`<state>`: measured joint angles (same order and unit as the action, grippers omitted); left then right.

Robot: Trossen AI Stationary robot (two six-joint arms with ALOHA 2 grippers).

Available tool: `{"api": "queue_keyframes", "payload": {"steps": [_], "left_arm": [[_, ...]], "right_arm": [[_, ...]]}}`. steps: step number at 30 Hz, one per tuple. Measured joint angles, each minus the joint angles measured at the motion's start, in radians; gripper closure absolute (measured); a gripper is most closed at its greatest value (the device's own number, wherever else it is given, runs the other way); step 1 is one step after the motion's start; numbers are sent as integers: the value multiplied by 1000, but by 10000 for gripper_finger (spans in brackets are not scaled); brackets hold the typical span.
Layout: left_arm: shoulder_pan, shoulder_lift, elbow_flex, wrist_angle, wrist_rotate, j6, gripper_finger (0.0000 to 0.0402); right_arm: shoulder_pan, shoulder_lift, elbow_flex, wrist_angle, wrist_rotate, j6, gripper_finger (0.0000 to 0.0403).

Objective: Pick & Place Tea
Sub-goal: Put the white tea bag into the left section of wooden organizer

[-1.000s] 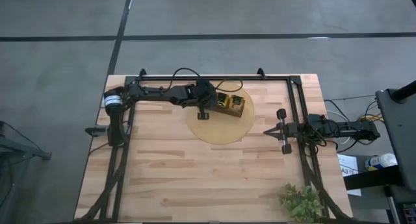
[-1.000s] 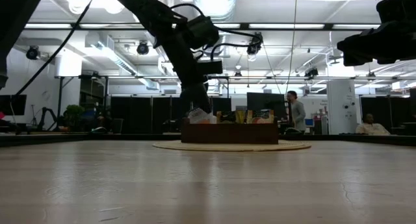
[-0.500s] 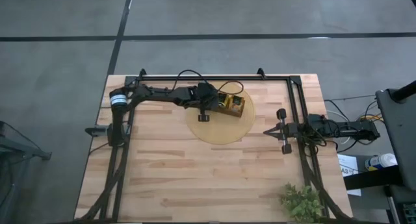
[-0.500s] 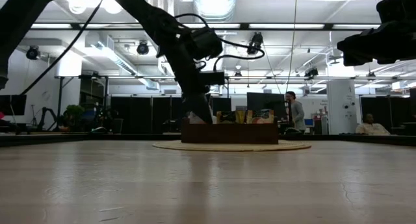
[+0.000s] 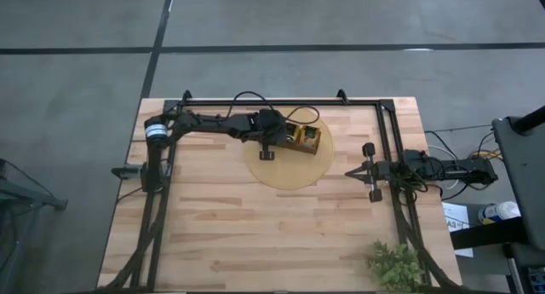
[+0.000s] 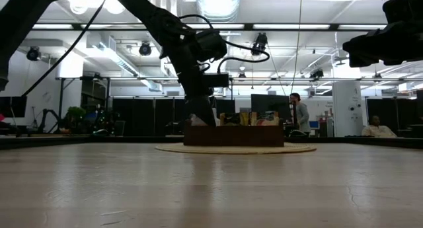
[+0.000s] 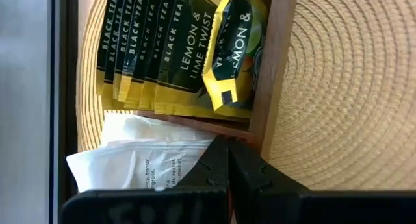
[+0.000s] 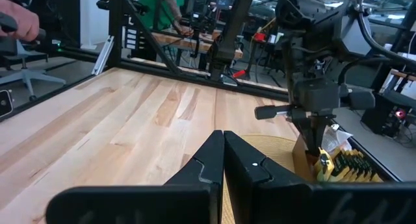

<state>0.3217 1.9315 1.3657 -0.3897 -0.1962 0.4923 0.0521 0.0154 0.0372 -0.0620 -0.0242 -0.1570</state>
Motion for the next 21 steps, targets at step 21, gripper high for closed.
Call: {"api": "queue_keyframes", "payload": {"steps": [21], "left_arm": [[-8, -13, 123, -161, -6, -46, 402]], "right_arm": [[0, 0, 0, 0, 0, 0, 394]]}}
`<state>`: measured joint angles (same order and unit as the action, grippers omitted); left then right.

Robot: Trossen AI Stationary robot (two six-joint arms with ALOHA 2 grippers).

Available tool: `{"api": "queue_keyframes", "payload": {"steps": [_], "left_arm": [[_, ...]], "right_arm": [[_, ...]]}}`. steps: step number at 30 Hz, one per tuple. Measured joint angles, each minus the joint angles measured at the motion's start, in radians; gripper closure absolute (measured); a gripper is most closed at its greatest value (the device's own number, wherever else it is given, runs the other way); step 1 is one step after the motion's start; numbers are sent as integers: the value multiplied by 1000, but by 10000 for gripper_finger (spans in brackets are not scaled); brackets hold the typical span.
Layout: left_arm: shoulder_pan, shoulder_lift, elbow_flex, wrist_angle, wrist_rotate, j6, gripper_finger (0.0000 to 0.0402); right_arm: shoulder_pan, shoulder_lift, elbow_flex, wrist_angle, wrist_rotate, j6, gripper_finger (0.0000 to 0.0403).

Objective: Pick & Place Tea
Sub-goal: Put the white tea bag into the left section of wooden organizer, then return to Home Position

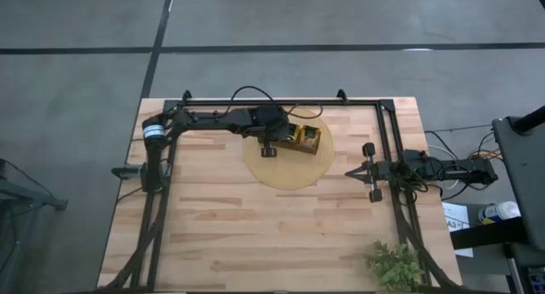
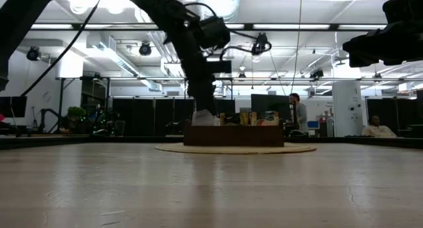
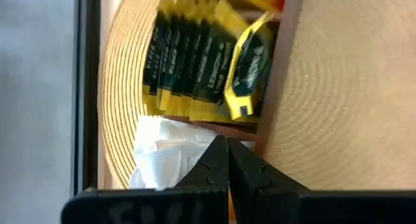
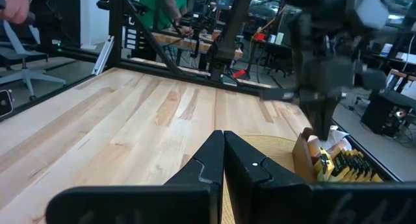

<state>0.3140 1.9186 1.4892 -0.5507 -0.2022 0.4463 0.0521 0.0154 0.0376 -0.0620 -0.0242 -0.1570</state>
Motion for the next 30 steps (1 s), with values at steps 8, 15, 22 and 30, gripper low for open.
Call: {"api": "queue_keyframes", "payload": {"steps": [8, 15, 22, 30], "left_arm": [[-40, -118, -15, -20, 31, -88, 402], [-84, -273, -113, -13, 45, -218, 402], [-143, -483, -315, 136, 54, -335, 402], [-223, -766, -653, 352, 54, -424, 402]], "right_arm": [[0, 0, 0, 0, 0, 0, 394], [0, 0, 0, 0, 0, 0, 394], [-1, 0, 0, 0, 0, 0, 394], [0, 0, 0, 0, 0, 0, 394]]}}
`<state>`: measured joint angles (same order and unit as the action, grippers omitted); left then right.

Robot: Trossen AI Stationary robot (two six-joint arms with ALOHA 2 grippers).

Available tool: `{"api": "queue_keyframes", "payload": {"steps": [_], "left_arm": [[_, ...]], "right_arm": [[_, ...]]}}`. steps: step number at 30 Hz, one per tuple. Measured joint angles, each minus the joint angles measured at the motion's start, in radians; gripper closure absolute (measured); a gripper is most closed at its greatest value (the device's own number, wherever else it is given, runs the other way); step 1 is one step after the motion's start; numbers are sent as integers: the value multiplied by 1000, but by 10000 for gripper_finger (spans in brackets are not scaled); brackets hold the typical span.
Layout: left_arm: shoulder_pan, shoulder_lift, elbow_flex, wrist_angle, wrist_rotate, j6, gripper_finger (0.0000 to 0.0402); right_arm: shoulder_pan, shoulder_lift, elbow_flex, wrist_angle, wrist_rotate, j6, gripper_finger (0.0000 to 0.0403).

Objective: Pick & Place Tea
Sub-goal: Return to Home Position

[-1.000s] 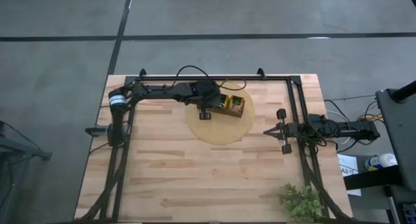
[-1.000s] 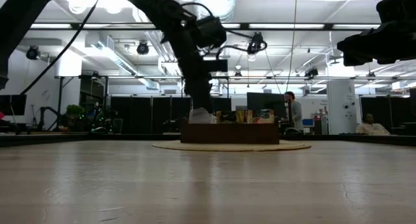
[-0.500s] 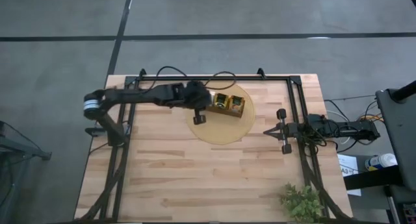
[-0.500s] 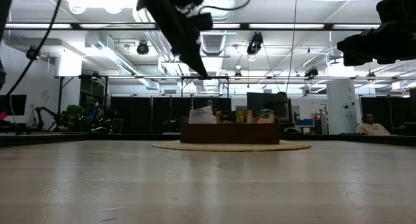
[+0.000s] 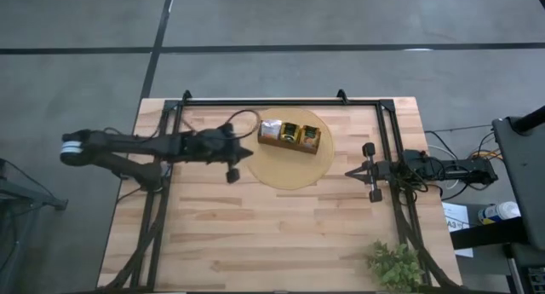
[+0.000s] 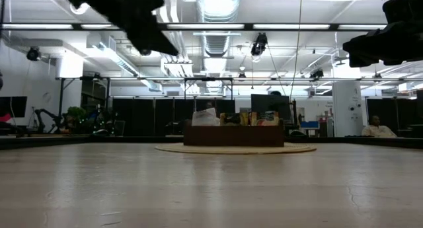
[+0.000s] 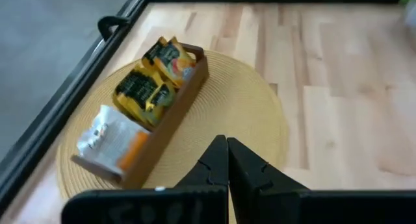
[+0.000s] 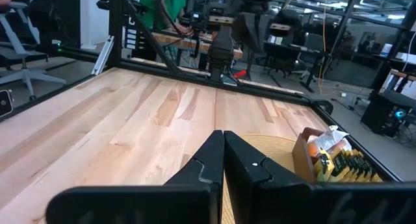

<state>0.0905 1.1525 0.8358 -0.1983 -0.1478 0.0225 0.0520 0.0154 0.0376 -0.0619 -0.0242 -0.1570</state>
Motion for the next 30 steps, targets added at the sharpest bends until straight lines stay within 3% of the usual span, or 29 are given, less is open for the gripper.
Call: {"api": "queue_keyframes", "payload": {"steps": [13, 30], "left_arm": [[-53, -395, -412, 205, -2, -55, 401], [-52, -712, -622, 251, -2, -57, 401]], "right_arm": [[0, 0, 0, 0, 0, 0, 394], [0, 0, 0, 0, 0, 0, 394]]}}
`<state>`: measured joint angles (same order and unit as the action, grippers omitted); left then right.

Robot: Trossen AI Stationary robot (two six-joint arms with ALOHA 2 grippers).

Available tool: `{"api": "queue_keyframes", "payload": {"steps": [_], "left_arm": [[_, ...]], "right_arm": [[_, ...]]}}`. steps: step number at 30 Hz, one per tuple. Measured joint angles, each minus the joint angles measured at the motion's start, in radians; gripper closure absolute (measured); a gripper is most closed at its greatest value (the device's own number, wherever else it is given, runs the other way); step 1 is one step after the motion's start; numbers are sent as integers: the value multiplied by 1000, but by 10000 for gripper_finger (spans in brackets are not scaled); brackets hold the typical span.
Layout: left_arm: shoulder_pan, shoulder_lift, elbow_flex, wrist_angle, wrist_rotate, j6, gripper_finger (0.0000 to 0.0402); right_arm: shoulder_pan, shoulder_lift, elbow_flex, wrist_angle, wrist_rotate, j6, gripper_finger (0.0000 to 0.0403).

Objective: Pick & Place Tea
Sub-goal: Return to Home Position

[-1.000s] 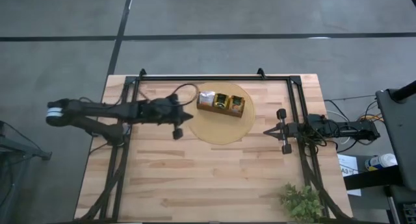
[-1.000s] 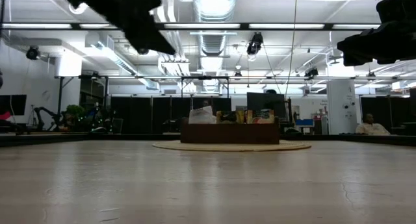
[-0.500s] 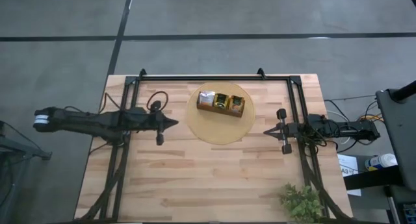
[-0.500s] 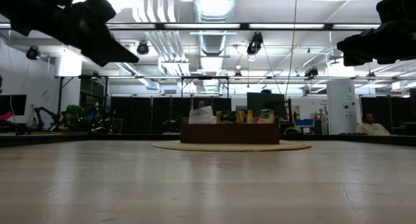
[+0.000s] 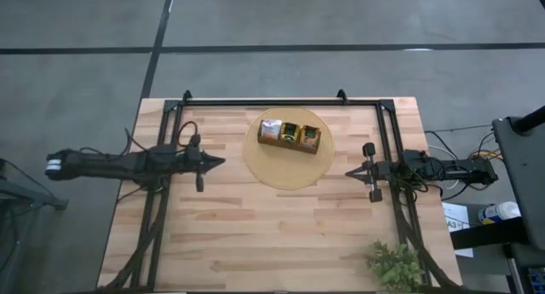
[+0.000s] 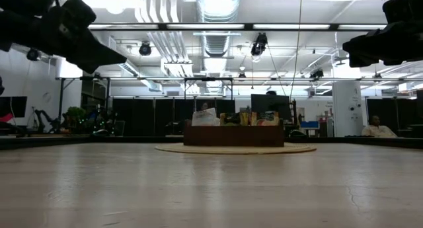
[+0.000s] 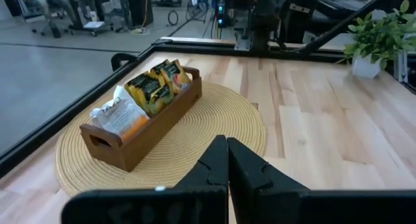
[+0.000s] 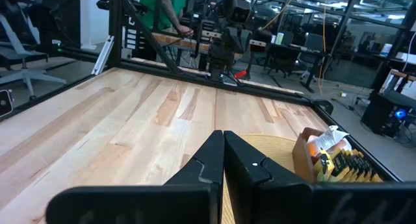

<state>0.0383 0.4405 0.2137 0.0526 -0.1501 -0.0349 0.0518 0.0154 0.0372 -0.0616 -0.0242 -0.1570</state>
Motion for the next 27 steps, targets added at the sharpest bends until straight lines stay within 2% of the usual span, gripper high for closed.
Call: {"api": "queue_keyframes", "payload": {"steps": [7, 15, 20, 27], "left_arm": [[-11, -151, -101, -2, 0, 0, 401], [-15, -329, -174, -100, 4, 1, 401], [-30, -376, -165, -138, 11, 2, 401], [-65, -381, -165, -145, 36, 1, 401]], "right_arm": [[0, 0, 0, 0, 0, 0, 394], [0, 0, 0, 0, 0, 0, 394], [0, 0, 0, 0, 0, 0, 394], [0, 0, 0, 0, 0, 0, 394]]}}
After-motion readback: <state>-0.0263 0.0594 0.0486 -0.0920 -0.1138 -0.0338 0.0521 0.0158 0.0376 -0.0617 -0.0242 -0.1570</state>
